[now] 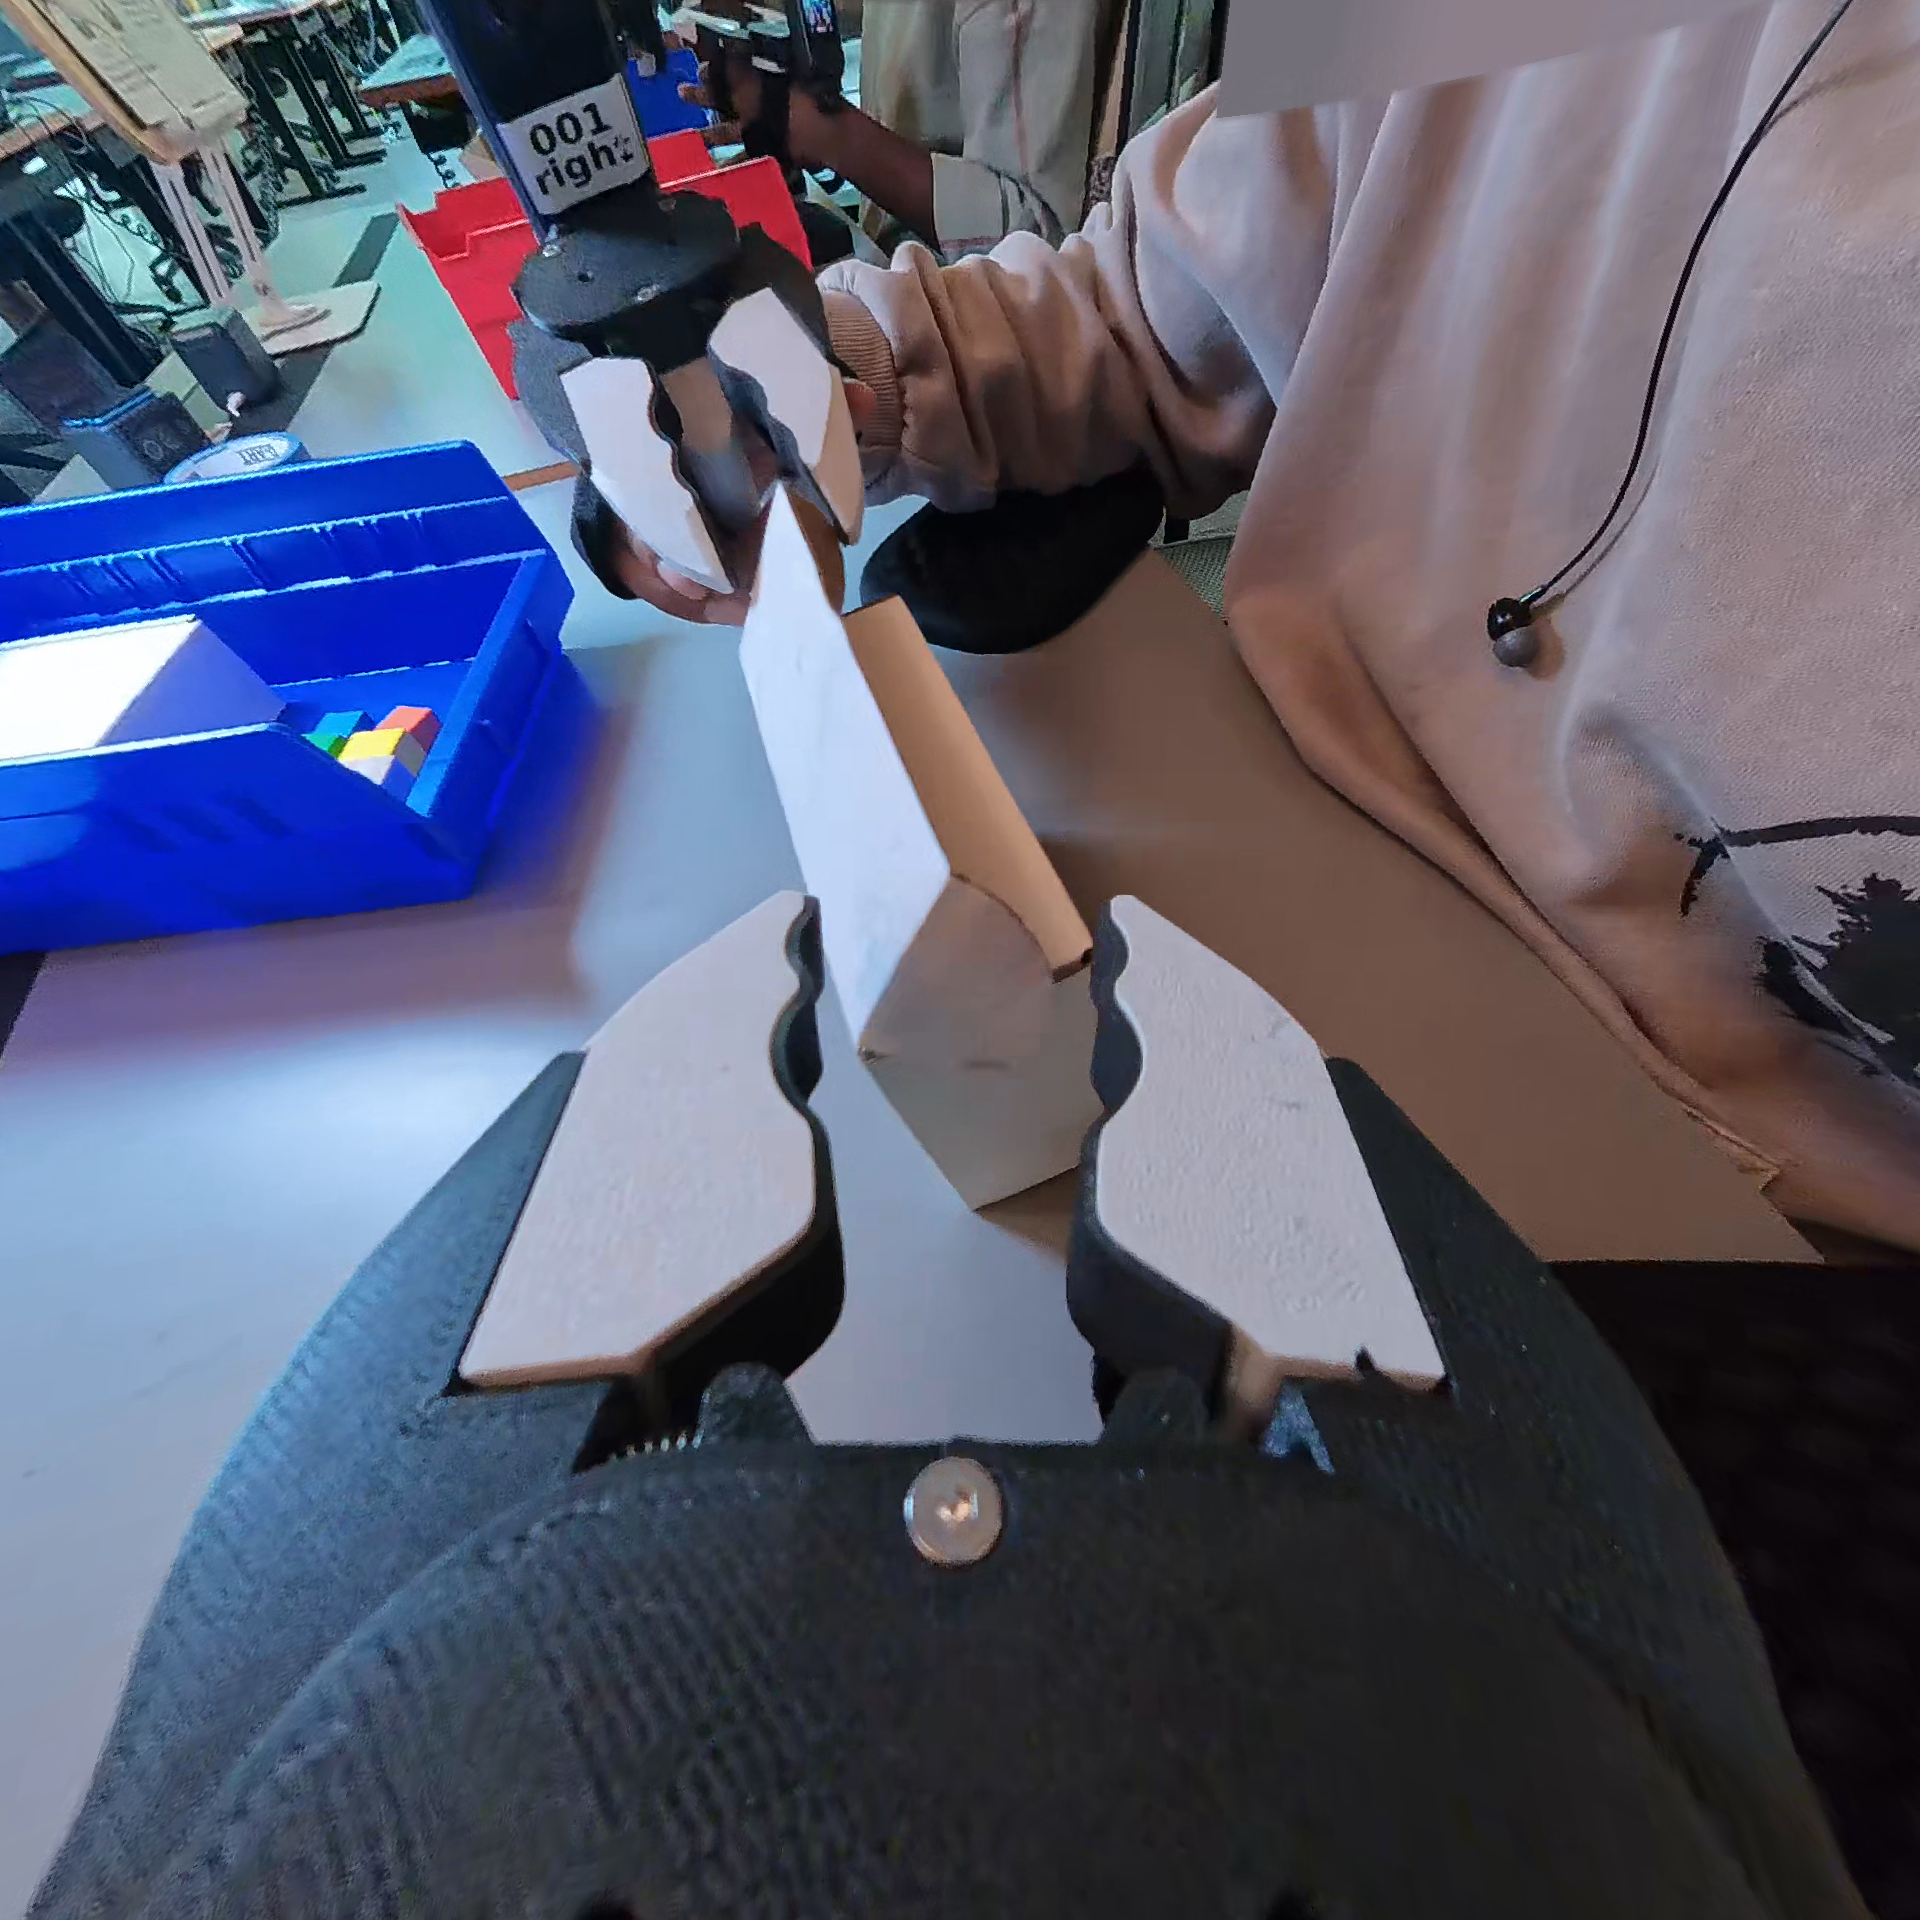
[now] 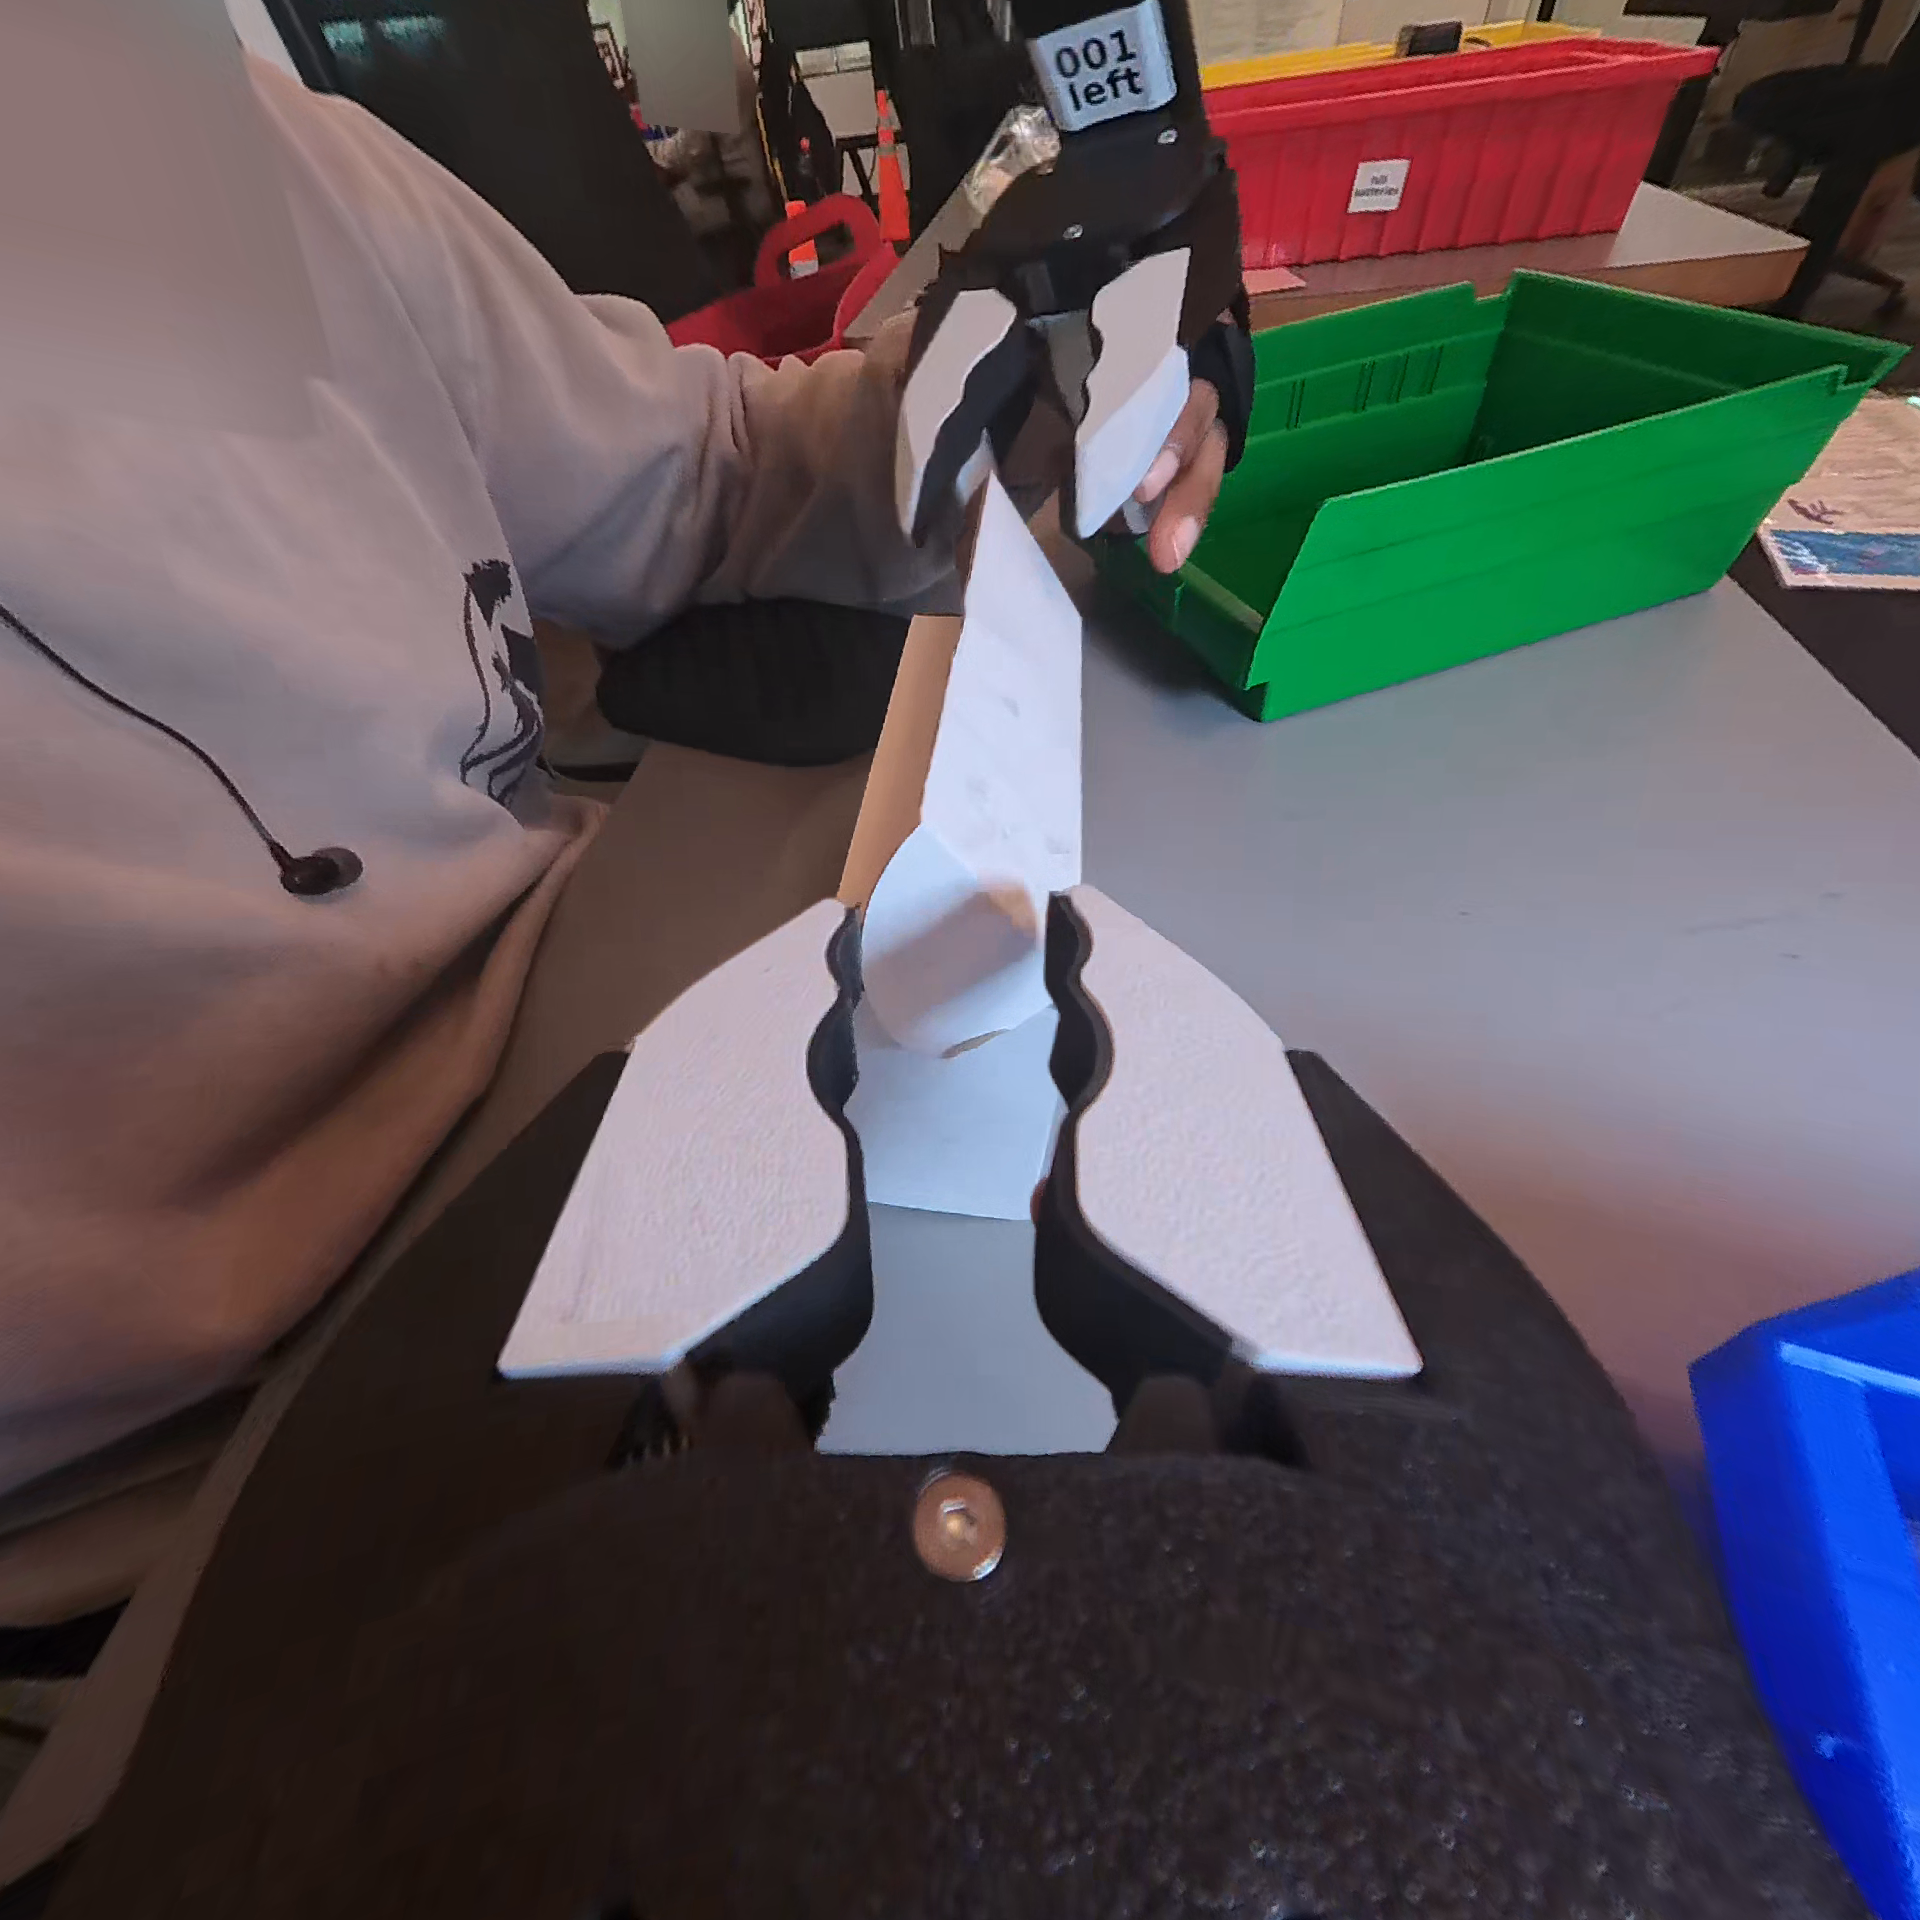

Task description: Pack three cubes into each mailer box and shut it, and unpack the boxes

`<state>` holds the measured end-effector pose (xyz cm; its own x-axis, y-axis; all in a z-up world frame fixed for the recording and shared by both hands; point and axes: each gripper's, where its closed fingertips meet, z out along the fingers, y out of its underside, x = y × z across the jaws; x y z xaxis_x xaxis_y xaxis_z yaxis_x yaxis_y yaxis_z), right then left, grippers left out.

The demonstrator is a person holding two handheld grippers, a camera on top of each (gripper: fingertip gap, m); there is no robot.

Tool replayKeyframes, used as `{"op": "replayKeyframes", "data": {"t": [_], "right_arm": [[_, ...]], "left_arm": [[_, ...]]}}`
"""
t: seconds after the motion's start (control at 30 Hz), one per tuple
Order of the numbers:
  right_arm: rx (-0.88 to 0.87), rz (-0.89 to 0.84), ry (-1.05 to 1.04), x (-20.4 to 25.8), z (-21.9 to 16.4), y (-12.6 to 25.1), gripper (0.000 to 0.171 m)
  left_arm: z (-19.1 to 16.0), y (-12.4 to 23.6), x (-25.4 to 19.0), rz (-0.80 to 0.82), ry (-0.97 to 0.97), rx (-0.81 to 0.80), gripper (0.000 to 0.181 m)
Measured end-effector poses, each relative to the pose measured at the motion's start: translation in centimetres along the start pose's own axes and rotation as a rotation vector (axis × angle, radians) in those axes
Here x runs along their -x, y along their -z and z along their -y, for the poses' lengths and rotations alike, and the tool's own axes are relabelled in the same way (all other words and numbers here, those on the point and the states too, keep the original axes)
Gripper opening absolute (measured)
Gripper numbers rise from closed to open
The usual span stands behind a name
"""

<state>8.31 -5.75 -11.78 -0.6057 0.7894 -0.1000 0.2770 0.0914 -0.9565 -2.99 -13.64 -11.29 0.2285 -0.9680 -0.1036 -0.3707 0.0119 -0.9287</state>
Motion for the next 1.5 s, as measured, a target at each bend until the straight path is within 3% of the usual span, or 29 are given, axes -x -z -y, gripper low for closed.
{"op": "replayKeyframes", "data": {"t": [0.17, 0.33, 0.87, 1.07, 1.27, 1.5], "right_arm": [[0.065, 0.086, 0.045, 0.3, -0.3, -0.6, 0.046], [0.051, 0.115, 0.047, 1.2, -0.3, -1.3, 0.035], [-0.114, 0.132, -0.378, 0.5, 0.5, -0.7, 0.031], [-0.12, 0.105, -0.327, 0.7, 1.2, -0.8, 0.031], [-0.052, -0.033, -0.07, -0.2, 0.6, -0.9, 0.028], [-0.086, 0.016, -0.244, 0.8, 0.8, -1.1, 0.028]], "left_arm": [[-0.7, -0.9, -0.1, -0.063, -0.008, 0.011, 0.042], [-0.5, -1.7, -0.6, -0.065, -0.02, 0.006, 0.037], [0.6, -2.1, 0.1, -0.028, 0.249, -0.141, 0.033], [0.7, -1.9, -0.1, 0.043, 0.247, -0.151, 0.031], [0.6, -1.2, 1.5, 0.146, 0.196, -0.127, 0.028], [0.6, -1.3, 0.6, 0.133, 0.299, -0.164, 0.028]]}}
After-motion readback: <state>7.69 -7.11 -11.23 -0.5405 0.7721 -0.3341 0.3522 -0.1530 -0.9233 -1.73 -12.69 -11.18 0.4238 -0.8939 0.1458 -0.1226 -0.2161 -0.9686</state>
